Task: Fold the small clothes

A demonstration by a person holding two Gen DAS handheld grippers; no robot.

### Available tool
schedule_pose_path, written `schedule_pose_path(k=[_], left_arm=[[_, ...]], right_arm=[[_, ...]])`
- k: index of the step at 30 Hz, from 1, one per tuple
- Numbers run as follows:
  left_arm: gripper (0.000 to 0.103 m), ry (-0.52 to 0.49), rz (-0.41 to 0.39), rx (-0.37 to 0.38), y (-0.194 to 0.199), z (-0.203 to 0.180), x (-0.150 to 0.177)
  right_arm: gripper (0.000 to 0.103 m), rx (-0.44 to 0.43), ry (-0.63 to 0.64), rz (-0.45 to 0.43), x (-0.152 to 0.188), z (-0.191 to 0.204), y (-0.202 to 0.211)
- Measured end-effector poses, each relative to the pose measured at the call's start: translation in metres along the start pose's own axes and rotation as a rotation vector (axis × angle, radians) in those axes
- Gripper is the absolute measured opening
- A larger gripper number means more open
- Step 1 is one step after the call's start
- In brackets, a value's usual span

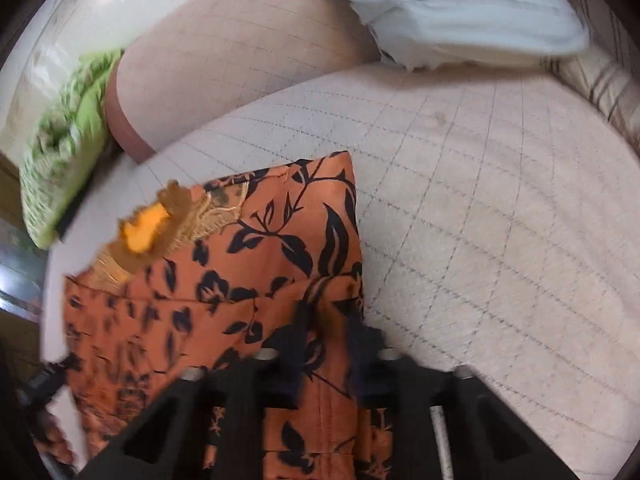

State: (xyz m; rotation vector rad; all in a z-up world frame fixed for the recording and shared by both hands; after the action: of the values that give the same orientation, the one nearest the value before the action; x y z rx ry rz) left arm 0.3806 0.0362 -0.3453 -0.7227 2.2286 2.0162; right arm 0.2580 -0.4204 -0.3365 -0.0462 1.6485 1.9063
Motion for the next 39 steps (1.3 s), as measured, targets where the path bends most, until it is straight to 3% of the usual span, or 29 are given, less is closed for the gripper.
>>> schedule_pose_path(k=[7, 10, 12, 14, 16, 20, 24, 26, 30, 33, 39], left_arm=[[0.079, 0.010, -0.072, -0.009, 0.011, 0.004, -0.014], [0.079, -0.016, -0.076, -0.028, 0.011, -0.002, -0.011], [0.079, -0.039, -0.063, -0.049, 0.005, -0.002, -0.007], [0.079, -0.063, -0.055, -0.076, -0.001, -0.004, -0.005], [0.079, -0.090, -0.055, -0.096, -0.002, -0.007, -0.003], [0.079, -0.089, -0.073, -0.098, 0.008, -0.012, -0.004], [0.079, -0.142, -0.161, -0.069, 0.030, -0.033, -0.006], [0.079, -0.191, -0.178, -0.041, 0.036, -0.051, 0.001], [0.079, -0.304, -0.131, -0.011, 0.026, -0.081, 0.029], [0.079, -0.390, -0.059, -0.069, 0.007, -0.088, 0.051], [0.079, -0.459, -0.021, -0.030, 0.008, -0.099, 0.060]], right_arm=[[0.003, -0.018, 0.078, -0.254, -0.057, 0.031, 0.072], [0.003, -0.002, 0.065, -0.283, -0.075, 0.029, 0.062], [0.003, 0.039, 0.055, -0.249, -0.078, 0.021, 0.032], [0.004, 0.069, 0.030, -0.129, -0.062, 0.001, -0.016], [0.009, 0.063, -0.037, -0.055, -0.047, -0.015, -0.039], [0.009, 0.046, -0.070, -0.137, -0.046, -0.022, -0.006], [0.009, 0.001, 0.049, -0.216, -0.049, 0.007, 0.032], [0.009, -0.004, 0.130, -0.182, -0.042, 0.033, 0.030], [0.009, 0.018, 0.219, -0.092, -0.015, 0.061, -0.006], [0.010, 0.044, 0.224, 0.072, 0.018, 0.055, -0.038], [0.010, -0.014, 0.232, 0.179, 0.057, 0.045, -0.029]])
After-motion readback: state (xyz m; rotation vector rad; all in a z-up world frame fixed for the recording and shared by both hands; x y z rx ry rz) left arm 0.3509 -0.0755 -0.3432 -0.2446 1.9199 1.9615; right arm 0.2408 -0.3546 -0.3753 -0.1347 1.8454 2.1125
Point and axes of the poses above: each gripper's, at about its wrist camera, not at the fingertips, and y roughly against the way its jaws point, z to its left, x to its underside, the point moved 10 cm from there along -y, roughly the way its jaws point, and after that the axes turned 7 degrees about y, right-handed, at the moved point
